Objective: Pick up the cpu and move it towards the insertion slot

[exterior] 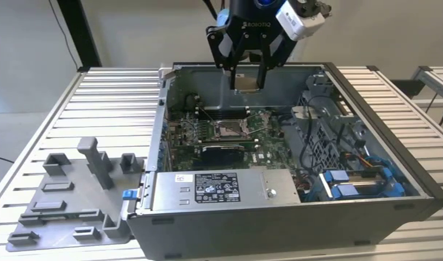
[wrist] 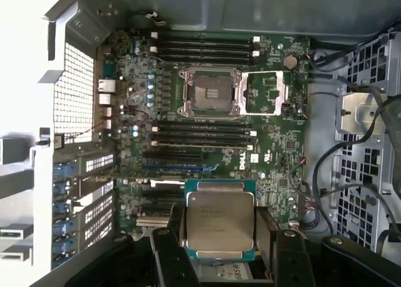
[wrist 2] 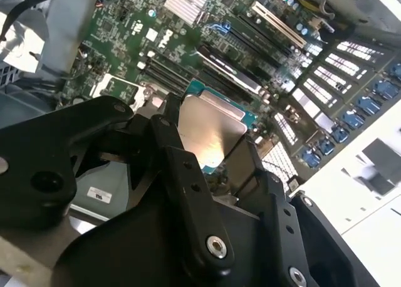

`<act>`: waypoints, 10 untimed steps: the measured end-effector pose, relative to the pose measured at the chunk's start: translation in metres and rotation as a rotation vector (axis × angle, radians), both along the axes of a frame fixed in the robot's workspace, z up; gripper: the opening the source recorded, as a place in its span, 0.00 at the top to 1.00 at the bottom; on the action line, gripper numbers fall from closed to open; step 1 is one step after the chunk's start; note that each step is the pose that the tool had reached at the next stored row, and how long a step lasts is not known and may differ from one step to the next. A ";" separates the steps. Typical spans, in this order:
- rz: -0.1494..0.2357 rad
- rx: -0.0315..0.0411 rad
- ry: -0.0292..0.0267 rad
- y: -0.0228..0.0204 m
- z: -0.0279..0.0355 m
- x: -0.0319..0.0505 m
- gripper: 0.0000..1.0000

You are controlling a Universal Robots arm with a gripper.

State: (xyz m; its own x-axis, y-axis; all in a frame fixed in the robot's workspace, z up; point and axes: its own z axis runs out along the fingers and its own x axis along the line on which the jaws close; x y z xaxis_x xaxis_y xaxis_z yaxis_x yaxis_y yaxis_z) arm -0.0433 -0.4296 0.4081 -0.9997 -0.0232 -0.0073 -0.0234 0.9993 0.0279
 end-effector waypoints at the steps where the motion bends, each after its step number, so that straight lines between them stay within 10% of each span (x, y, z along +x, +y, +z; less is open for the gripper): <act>1: 0.000 0.0000 0.0000 0.0009 -0.0013 0.0000 1.00; 10: 0.000 -0.0004 0.0000 0.0081 -0.0124 0.0000 1.00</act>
